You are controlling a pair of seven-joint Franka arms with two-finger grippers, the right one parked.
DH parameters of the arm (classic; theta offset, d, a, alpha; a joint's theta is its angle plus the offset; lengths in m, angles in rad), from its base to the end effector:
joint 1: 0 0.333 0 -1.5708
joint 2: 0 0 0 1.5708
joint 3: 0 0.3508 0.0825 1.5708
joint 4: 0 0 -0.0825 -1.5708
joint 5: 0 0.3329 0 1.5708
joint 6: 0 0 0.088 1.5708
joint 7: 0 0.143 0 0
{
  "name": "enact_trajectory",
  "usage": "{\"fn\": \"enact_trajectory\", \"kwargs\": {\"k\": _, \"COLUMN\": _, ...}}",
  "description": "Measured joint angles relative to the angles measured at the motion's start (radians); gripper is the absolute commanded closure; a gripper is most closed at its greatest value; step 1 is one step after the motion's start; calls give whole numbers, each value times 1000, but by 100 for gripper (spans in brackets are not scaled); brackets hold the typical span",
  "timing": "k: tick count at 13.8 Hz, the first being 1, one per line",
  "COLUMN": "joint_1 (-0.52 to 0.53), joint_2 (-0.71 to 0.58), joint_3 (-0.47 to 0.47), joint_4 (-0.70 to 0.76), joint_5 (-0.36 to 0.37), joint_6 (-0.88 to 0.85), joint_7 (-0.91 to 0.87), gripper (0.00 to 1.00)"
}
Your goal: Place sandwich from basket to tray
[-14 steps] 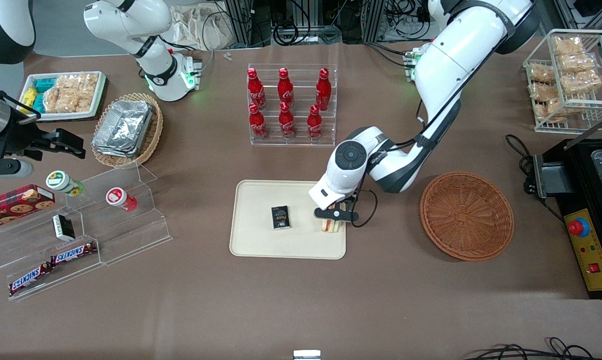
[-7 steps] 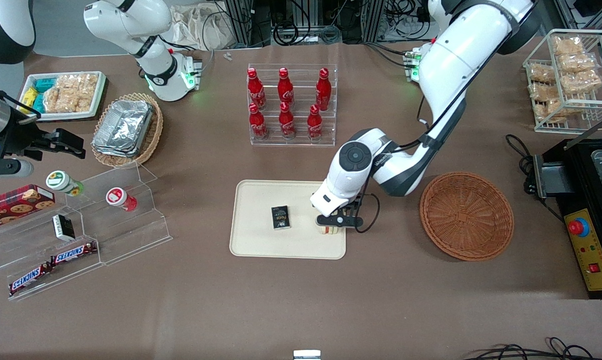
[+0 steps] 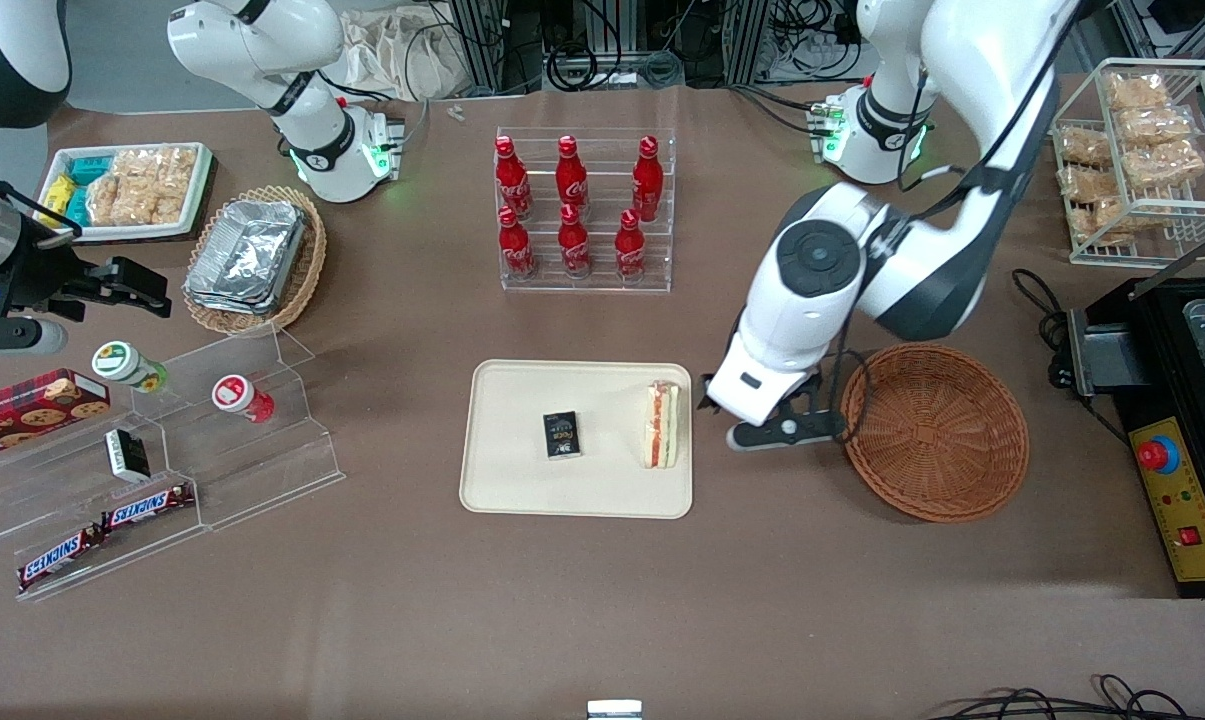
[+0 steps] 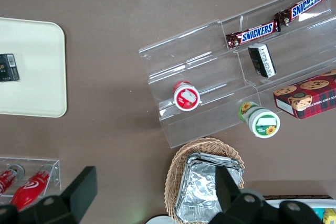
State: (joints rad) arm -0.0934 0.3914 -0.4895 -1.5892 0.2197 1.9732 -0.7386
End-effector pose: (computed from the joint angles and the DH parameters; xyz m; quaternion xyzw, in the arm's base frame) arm 0.5604 -0.2944 0.4483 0.9982 0.0543 0.0237 0.0032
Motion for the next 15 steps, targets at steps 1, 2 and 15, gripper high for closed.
{"fn": "enact_trajectory", "kwargs": {"k": 1, "joint_1": 17, "joint_2": -30, "joint_3": 3, "joint_4": 7, "joint_5": -31, "joint_6": -58, "joint_7": 51, "gripper": 0}}
{"fn": "enact_trajectory", "kwargs": {"k": 2, "joint_1": 29, "joint_2": -55, "joint_3": 14, "joint_4": 21, "joint_5": -56, "joint_6": -115, "joint_7": 98, "gripper": 0}}
{"fn": "enact_trajectory", "kwargs": {"k": 15, "joint_1": 15, "joint_2": -353, "joint_3": 463, "joint_4": 71, "joint_5": -205, "joint_6": -521, "joint_7": 555, "gripper": 0}}
